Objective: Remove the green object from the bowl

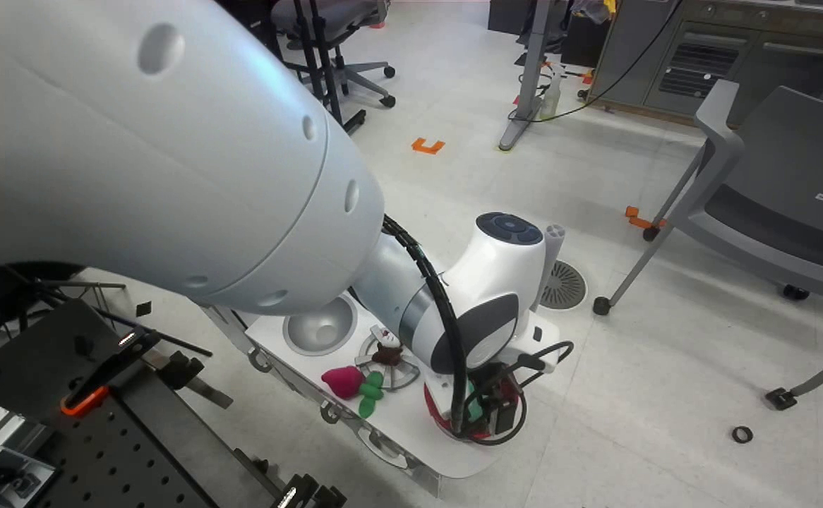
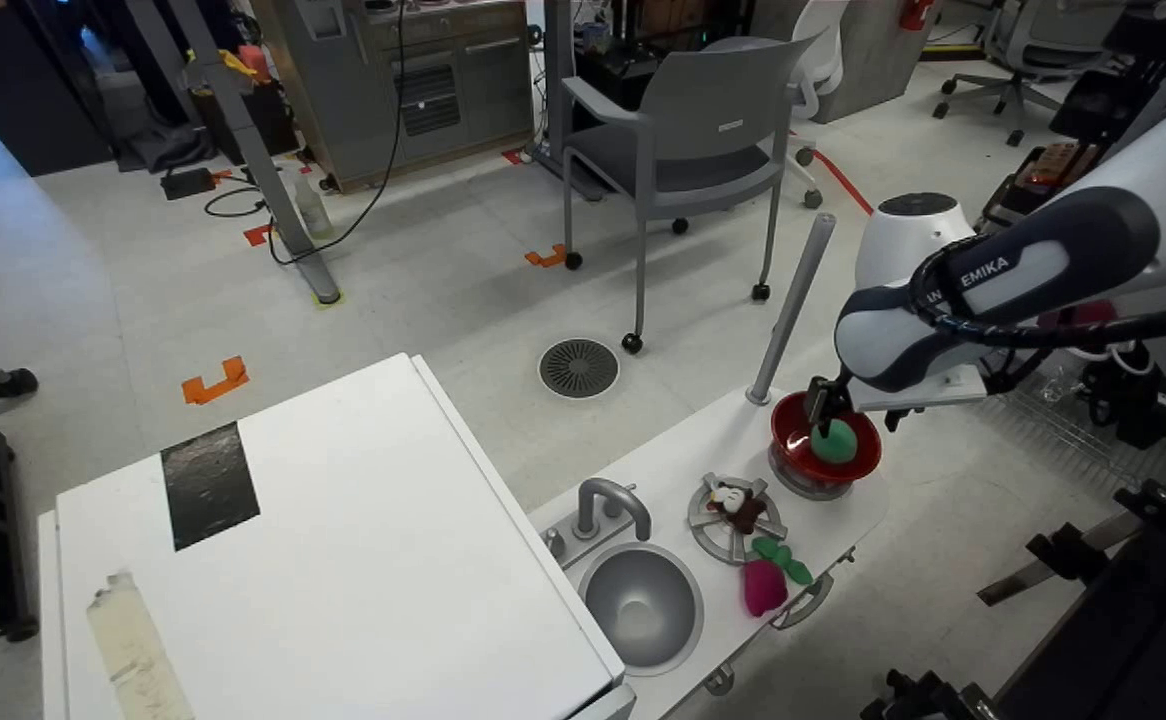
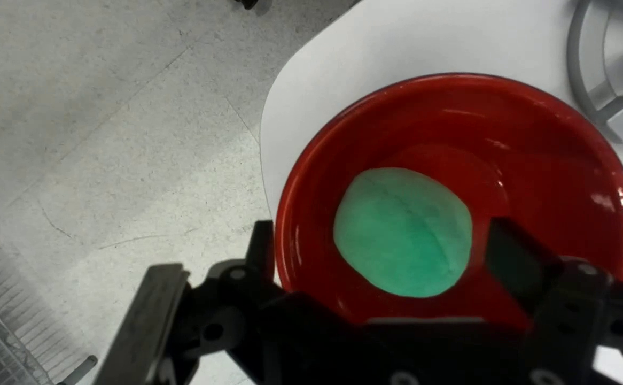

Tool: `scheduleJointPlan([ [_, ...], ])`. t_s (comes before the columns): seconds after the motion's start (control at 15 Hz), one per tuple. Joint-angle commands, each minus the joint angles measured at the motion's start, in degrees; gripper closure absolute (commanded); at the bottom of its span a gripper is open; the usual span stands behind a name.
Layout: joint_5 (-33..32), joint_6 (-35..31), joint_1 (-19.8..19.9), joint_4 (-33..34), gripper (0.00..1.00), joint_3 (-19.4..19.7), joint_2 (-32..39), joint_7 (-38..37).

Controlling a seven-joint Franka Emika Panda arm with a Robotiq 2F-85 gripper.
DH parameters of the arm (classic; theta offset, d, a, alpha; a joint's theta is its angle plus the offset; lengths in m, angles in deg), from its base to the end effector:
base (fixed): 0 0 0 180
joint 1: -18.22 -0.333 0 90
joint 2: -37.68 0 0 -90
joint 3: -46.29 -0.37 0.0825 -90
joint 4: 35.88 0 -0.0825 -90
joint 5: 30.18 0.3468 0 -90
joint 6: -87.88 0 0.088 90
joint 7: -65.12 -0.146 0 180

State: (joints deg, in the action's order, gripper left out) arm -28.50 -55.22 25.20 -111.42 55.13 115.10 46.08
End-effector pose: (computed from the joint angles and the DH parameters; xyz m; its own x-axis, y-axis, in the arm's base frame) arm 0.6550 -0.1674 -0.0907 0.8546 -0.5076 -0.1099 -0.4846 -0.8555 0.1825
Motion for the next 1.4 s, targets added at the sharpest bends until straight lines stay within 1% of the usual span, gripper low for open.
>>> scheduleJointPlan([
  [0.0,0.63,3.51,-1.55,9.48,0.00,1.33,6.15,-1.65],
  [0.2,0.47,5.81,-2.05,14.75,0.00,1.22,9.60,-2.25],
  [0.27,0.47,6.88,-2.12,16.32,0.23,1.13,10.54,-2.40],
  [0.33,0.44,7.88,-2.16,17.78,0.26,1.08,11.45,-2.53],
  [0.4,-0.03,7.02,-2.58,12.83,0.34,1.07,8.11,-2.83],
  [0.53,-0.29,8.19,-2.81,13.22,0.51,1.55,8.33,-3.44],
  [0.67,-0.49,10.16,-2.82,13.00,0.66,1.86,8.06,-3.77],
  [0.93,-1.02,12.68,-2.85,12.75,0.94,2.70,7.97,-4.26],
  [1.07,-1.29,13.69,-2.84,12.96,1.00,3.11,7.97,-4.39],
  [1.13,-1.45,13.93,-2.85,13.08,0.97,3.26,7.97,-4.31],
  [1.2,-1.66,13.77,-2.93,13.24,0.96,3.44,7.97,-4.16],
  [1.27,-1.83,13.30,-3.03,13.43,0.98,3.56,7.97,-4.05],
  [1.33,-1.90,12.75,-3.03,13.88,0.99,3.54,7.96,-3.84],
])
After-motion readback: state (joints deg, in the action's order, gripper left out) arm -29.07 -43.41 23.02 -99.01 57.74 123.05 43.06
